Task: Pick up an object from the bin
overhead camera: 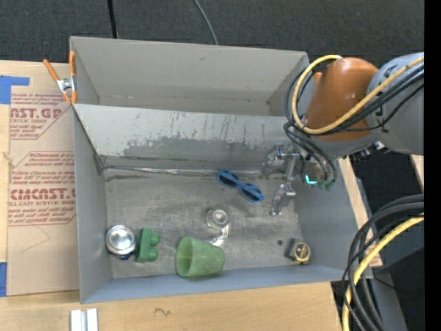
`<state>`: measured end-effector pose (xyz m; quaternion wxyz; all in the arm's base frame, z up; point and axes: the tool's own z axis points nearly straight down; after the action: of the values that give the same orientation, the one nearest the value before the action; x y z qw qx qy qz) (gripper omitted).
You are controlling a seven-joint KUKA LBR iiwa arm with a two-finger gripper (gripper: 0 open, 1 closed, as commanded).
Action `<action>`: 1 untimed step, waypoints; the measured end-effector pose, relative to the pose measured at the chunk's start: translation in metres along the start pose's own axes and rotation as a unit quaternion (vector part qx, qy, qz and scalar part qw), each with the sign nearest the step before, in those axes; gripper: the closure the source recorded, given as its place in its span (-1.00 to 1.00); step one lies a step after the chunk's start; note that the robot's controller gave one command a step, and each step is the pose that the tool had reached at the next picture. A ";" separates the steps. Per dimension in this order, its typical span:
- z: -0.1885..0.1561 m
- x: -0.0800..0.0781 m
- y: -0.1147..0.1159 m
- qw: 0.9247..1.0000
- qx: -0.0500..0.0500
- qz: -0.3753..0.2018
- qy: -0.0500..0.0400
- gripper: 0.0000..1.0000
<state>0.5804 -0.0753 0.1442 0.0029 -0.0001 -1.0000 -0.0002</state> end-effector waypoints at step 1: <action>0.069 -0.013 0.026 0.996 -0.001 0.091 -0.004 -1.00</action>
Offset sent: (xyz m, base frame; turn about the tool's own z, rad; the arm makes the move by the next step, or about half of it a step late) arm 0.0118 0.0241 -0.0694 0.1851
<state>0.5930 -0.0496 0.0749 -0.0009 -0.0915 -0.9958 -0.0008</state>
